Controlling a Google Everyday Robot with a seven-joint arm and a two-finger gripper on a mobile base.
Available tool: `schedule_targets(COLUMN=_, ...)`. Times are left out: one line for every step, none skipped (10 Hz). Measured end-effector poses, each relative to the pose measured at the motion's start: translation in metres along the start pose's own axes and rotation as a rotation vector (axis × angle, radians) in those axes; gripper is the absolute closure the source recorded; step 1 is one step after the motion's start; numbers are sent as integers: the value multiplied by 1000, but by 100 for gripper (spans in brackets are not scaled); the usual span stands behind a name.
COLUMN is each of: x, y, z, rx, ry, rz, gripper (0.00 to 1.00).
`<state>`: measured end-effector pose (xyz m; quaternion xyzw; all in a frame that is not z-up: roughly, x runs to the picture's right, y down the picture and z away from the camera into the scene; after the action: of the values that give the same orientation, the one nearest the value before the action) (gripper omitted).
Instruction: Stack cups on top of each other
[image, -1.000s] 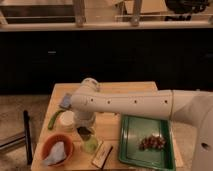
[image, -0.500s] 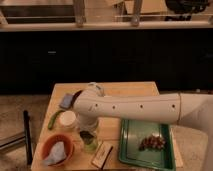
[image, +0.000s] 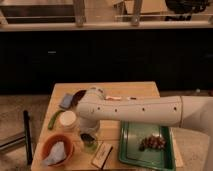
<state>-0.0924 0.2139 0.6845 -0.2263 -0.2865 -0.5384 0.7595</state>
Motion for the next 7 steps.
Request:
schedule_targets(x=-1, y=0, z=3, rx=2, ry=-3, rz=1, gripper=95)
schedule_targets(x=-2, y=1, z=5, rx=4, ry=-5, rz=4, gripper=95)
schedule_targets(x=-3, y=3, z=7, rx=6, ry=-8, rz=8, gripper=95)
schedule_targets(x=-3, y=4, z=9, rx=8, ry=-10, rz=11, gripper=95)
schedule_targets(x=-4, y=4, z=12, rx=11, ry=-12, rz=12, gripper=95)
schedule_targets(x=-5, y=5, z=15, rx=14, ry=-13, rz=16, gripper=95)
schedule_targets(x=-5, y=7, z=19, rx=19, ry=-13, rz=19, gripper=94)
